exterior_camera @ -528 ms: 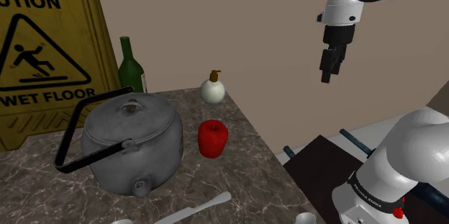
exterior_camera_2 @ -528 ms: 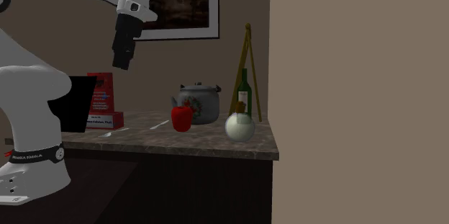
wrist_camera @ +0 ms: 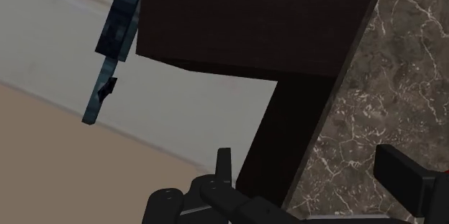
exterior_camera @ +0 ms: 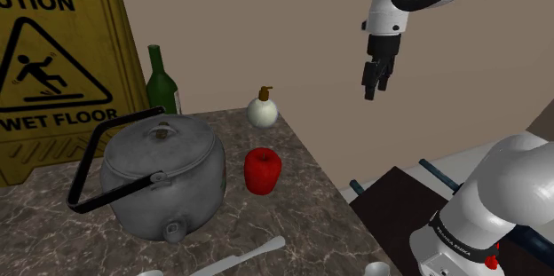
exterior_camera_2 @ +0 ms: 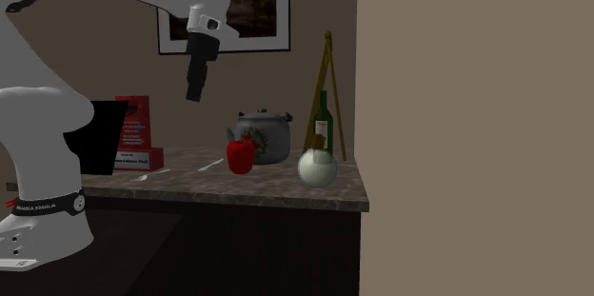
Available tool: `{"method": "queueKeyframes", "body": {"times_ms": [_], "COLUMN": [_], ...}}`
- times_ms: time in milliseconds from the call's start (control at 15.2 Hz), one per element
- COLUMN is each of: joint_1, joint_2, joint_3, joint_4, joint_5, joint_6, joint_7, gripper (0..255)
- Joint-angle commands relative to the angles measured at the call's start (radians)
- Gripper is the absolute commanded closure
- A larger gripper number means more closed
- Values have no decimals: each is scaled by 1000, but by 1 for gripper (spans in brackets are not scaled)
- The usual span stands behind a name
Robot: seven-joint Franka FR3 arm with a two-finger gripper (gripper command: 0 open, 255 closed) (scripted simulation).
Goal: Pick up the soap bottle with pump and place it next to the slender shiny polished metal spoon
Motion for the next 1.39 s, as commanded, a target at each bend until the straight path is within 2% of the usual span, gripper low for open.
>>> {"method": "queueKeyframes", "body": {"times_ms": [0,660,1320], "joint_1": [6,32,59], "joint_2": [70,428,792], "joint_3": [5,33,57], "joint_4": [31,277,650], "joint_5": [7,28,26], "joint_6": [48,205,242], "joint_7": [2,9,17], "gripper": [0,0,0]}}
